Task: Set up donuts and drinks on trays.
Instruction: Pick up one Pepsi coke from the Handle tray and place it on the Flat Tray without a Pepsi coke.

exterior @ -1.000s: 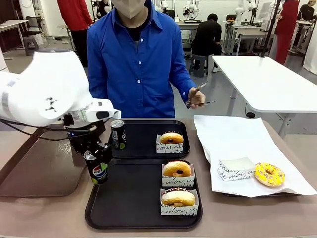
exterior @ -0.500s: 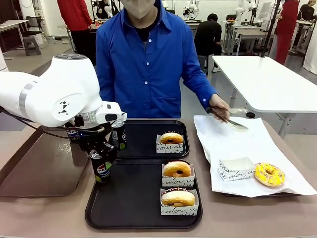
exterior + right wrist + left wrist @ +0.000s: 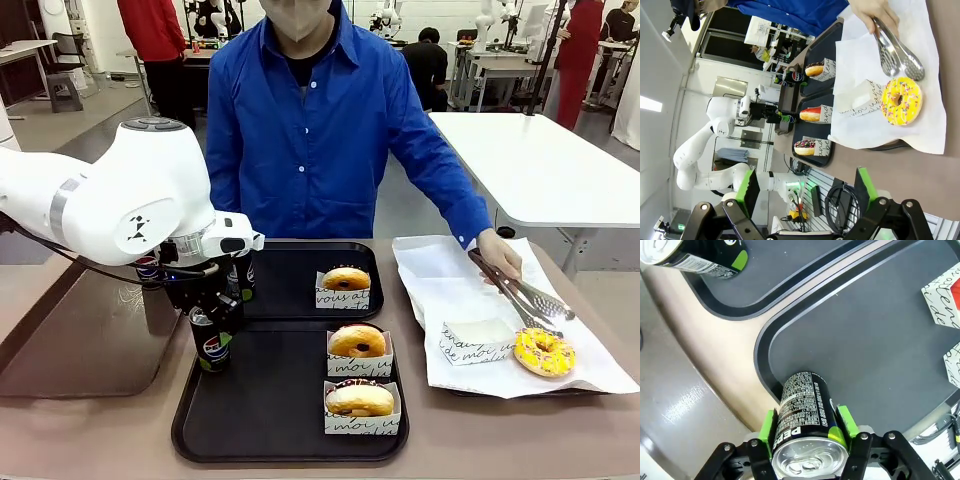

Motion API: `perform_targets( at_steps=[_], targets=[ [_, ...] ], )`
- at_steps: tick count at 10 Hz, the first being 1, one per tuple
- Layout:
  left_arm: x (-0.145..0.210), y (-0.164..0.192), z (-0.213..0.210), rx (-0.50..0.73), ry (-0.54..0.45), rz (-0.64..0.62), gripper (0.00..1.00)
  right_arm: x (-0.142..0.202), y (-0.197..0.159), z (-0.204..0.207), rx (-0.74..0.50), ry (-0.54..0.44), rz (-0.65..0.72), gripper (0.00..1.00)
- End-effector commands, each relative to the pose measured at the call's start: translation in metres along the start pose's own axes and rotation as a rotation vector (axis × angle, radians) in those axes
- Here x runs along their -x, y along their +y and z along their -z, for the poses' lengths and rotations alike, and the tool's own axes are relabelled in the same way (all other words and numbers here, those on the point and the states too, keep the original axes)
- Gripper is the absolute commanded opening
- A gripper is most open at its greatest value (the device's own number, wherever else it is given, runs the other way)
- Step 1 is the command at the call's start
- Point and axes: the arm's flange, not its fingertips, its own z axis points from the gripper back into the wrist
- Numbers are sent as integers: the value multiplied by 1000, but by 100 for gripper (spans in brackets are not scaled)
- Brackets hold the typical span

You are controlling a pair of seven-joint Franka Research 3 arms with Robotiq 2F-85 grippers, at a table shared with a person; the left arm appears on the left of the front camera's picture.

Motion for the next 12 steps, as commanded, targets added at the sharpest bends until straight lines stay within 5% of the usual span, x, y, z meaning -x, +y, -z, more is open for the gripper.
perform_targets(
  at_steps=[1,2,4,5,6,12],
  targets=[
    [-7,-8,1,-32,-22,16,66,-2,0,0,-20,-14,-14,100],
    [-6,-8,0,-24,-23,16,100,-2,0,0,-20,-14,-14,100],
    [-4,-6,-9,-2,-32,12,100,-2,0,0,-20,-14,-14,100],
    [1,-7,-16,5,-40,-2,91,-2,0,0,-20,-14,-14,100],
    [6,-9,-24,7,-51,-7,100,-2,0,0,-20,-14,-14,100],
    [58,-34,-70,-20,-88,-35,100,-2,0,0,-20,-14,-14,100]
  ],
)
